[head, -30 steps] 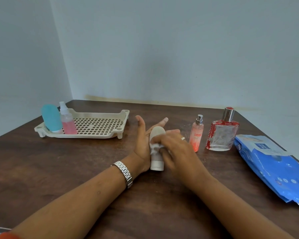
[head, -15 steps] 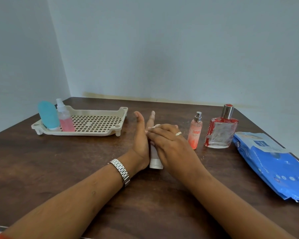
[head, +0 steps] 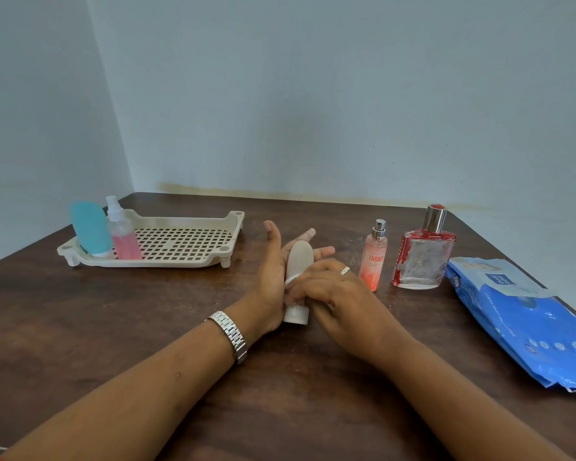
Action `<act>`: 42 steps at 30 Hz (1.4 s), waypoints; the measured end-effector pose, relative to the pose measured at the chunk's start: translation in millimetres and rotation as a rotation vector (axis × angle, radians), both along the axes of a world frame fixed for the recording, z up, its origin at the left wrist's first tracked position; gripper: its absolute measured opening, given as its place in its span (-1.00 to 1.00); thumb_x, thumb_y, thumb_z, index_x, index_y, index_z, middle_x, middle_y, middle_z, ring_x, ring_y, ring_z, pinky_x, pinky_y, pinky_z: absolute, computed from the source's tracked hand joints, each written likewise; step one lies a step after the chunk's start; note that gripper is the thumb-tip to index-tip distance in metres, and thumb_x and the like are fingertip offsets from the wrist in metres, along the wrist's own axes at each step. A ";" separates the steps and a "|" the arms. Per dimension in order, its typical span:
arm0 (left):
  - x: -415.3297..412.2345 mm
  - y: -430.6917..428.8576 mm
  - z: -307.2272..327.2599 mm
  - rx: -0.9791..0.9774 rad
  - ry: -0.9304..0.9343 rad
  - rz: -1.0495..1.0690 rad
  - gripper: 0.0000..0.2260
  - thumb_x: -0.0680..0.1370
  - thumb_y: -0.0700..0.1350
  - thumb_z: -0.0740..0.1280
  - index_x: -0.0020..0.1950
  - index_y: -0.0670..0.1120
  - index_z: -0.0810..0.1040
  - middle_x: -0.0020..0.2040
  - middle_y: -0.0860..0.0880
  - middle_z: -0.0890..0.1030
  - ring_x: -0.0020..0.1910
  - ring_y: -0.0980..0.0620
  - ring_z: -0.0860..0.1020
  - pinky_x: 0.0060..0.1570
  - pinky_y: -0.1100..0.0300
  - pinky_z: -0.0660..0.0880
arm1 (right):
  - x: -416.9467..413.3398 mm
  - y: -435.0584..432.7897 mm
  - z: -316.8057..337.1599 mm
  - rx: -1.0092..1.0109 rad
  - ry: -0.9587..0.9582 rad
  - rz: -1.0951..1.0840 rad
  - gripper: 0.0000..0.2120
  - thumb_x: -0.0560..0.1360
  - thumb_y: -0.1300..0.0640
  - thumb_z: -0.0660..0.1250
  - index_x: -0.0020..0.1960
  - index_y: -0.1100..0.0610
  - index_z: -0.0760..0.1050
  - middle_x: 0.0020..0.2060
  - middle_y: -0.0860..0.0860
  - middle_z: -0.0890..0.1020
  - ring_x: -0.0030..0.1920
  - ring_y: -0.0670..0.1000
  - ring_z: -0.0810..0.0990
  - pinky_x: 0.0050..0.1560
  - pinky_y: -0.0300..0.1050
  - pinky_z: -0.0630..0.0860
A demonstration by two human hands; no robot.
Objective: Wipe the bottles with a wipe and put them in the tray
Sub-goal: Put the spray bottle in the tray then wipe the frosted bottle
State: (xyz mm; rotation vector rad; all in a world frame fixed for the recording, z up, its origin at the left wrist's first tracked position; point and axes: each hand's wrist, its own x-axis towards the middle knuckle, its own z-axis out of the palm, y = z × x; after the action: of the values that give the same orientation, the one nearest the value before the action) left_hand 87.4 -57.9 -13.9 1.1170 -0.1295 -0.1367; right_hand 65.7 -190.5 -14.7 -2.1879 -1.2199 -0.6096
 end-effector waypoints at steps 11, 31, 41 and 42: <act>-1.8 -5.2 -7.5 0.132 -0.105 -0.073 -0.21 0.33 0.45 -0.07 0.32 0.02 0.49 -0.08 -0.11 0.61 -0.31 0.01 0.50 -0.44 0.22 0.49 | 19.5 3.7 6.0 0.457 0.086 -0.274 -0.77 0.50 0.27 0.32 0.12 0.10 0.60 -0.01 -0.14 0.56 0.03 -0.25 0.48 0.03 -0.51 0.36; 7.0 3.7 -7.9 0.025 -0.006 0.053 -0.23 0.41 0.44 -0.09 0.29 -0.02 0.55 0.09 -0.25 0.64 0.12 -0.27 0.52 0.00 -0.01 0.49 | 2.4 6.0 -5.9 0.159 -0.027 -0.154 -0.80 0.41 0.27 0.35 -0.01 0.08 0.64 -0.15 -0.04 0.61 -0.09 -0.03 0.54 -0.06 -0.15 0.51; 6.1 1.9 -11.1 0.114 -0.072 0.059 -0.27 0.46 0.41 -0.10 0.27 -0.01 0.57 -0.01 -0.17 0.67 -0.07 -0.17 0.61 -0.13 0.00 0.58 | 7.1 5.3 -5.6 0.314 0.009 -0.213 -0.80 0.42 0.26 0.39 0.01 0.09 0.64 -0.15 -0.08 0.59 -0.10 -0.11 0.55 -0.06 -0.23 0.49; 7.1 4.0 -9.7 0.077 -0.055 0.077 -0.27 0.47 0.40 -0.09 0.27 -0.05 0.56 0.03 -0.19 0.67 0.03 -0.20 0.62 0.02 -0.05 0.56 | 4.6 6.7 -7.8 0.240 0.001 -0.178 -0.80 0.42 0.25 0.39 0.02 0.08 0.64 -0.14 -0.07 0.61 -0.08 -0.09 0.54 -0.04 -0.20 0.49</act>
State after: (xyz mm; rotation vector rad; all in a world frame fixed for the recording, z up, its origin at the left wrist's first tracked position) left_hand 94.4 -53.9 -23.6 1.2017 -0.1313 -0.0422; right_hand 70.2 -183.8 -22.5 -2.1039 -0.9054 -0.7851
